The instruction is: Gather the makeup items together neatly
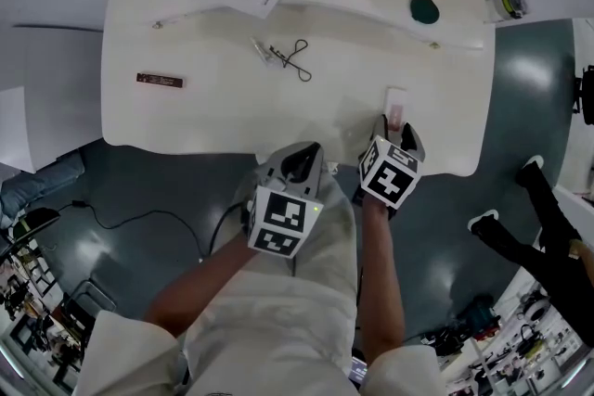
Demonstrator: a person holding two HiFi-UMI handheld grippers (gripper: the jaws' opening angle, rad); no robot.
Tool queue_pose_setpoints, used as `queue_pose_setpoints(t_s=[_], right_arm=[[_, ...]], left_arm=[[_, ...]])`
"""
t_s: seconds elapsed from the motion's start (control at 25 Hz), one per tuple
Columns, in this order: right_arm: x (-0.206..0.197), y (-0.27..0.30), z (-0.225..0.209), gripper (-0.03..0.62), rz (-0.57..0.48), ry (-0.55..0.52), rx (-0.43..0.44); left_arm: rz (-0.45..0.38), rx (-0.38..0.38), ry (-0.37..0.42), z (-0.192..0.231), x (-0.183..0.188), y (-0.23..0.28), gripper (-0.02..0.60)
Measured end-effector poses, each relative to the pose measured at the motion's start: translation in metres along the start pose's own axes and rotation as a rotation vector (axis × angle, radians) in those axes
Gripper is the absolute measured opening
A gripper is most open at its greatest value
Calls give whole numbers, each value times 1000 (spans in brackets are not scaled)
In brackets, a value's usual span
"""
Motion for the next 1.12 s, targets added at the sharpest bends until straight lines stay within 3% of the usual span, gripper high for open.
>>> queue_pose_setpoints(t_s=[0.6, 1.12], right_arm=[[0, -8, 6, 250, -37, -37, 19], [0, -40, 24, 229, -142, -149, 82]], left_arm=[[1, 11, -2, 5, 3, 1, 5], [-10, 47, 4, 12, 15, -21, 5]])
Point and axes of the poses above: the fingertips, and each gripper's own axes: y forward along the fingers, z to its left, x out of its top, the point moved 5 cm from there along -y, backward along the fingers, and after that the axes turned 15 degrees about z, right-handed, at the moved point
